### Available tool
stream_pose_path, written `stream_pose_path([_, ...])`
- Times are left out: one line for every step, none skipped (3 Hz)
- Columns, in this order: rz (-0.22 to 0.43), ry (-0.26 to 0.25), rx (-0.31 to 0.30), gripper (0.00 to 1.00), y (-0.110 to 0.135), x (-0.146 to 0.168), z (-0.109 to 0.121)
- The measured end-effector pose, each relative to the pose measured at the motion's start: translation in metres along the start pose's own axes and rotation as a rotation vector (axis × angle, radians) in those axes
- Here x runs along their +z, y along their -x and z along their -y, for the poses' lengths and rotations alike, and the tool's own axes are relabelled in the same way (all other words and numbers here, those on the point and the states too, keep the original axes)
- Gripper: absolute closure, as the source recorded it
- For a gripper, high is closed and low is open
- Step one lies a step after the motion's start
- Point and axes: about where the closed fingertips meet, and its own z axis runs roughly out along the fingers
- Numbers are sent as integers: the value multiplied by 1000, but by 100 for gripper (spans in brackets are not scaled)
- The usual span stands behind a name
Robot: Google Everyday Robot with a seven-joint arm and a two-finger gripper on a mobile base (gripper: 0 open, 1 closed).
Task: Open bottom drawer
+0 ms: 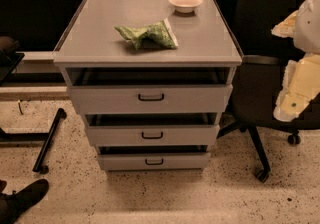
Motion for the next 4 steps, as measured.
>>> stream_pose_path([0,0,0,0,0,0,0])
stream_pose_path([59,43,-5,0,-11,30,-6])
stream_pose_path([128,130,18,0,-34,105,-25])
stream_pose_path([210,293,39,0,-57,207,-65])
